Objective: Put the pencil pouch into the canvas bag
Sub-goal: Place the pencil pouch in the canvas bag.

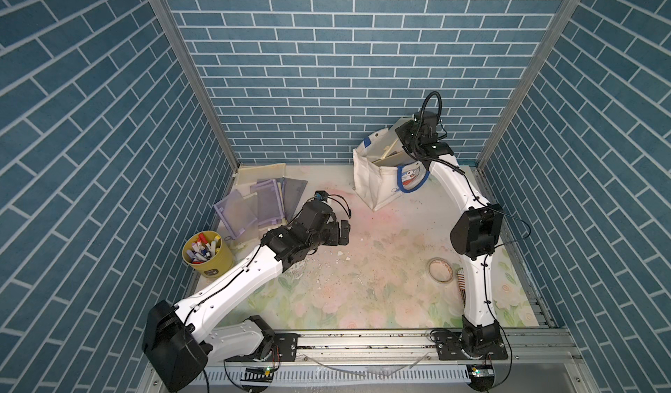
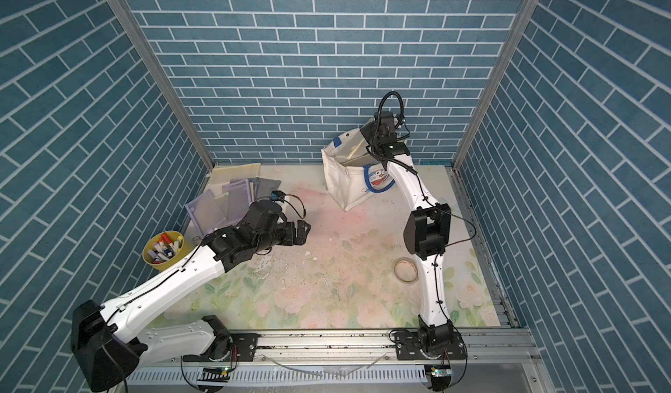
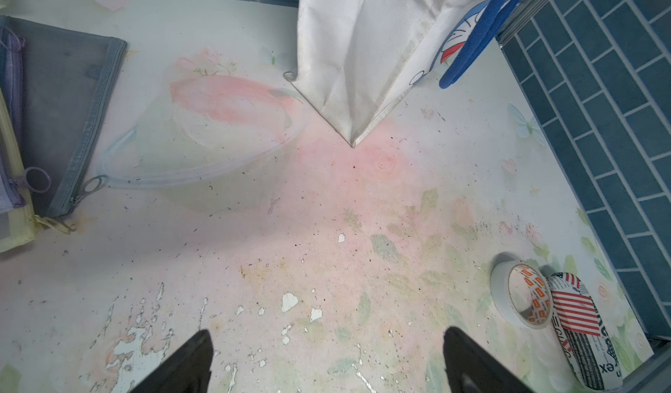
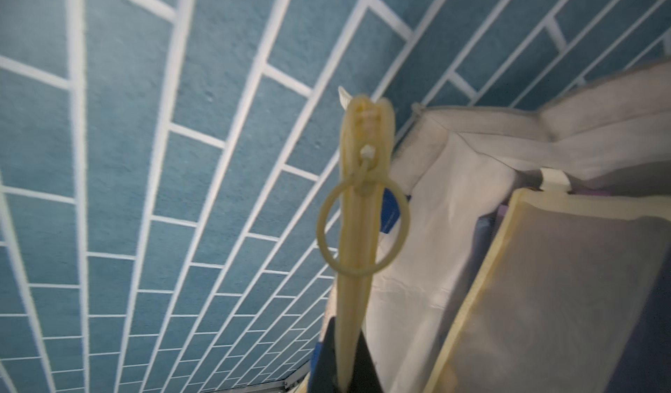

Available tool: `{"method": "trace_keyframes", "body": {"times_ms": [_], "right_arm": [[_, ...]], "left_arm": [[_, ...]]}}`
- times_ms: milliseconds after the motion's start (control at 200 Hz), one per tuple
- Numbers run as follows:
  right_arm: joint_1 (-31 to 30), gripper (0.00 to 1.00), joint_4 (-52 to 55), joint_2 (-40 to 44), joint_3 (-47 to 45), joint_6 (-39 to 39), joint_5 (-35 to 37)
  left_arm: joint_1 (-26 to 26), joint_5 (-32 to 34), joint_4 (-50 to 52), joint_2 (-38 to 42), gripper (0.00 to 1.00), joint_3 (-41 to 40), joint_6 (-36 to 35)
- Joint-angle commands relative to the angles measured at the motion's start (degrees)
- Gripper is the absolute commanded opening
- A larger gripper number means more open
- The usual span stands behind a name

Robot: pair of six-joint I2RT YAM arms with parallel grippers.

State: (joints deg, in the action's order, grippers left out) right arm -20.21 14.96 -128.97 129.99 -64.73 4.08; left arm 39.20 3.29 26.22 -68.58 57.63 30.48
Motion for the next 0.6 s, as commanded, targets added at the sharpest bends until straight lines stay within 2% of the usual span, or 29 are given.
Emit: {"method": "trace_keyframes", "body": {"times_ms": [0,370,595], "right_arm": [[-0.2,0.0,-4.1,2.9,-3.8,-1.0,2.0],[-0.6,0.0,-2.8,2.9,-7.6,-2.3,-0.5],[-1.1,0.01,-1.4,7.4,-11.2,-0.2,-0.5]], "left_arm": [[-1.2,-1.7,-0.4,-1.4,0.99,0.9,-1.1],[-5.2,-4.1,-0.9,-5.1,0.99,3.5,0.3],[-7.5,-4.4,-1.2,-7.6,1.0,5.0,0.8]]}}
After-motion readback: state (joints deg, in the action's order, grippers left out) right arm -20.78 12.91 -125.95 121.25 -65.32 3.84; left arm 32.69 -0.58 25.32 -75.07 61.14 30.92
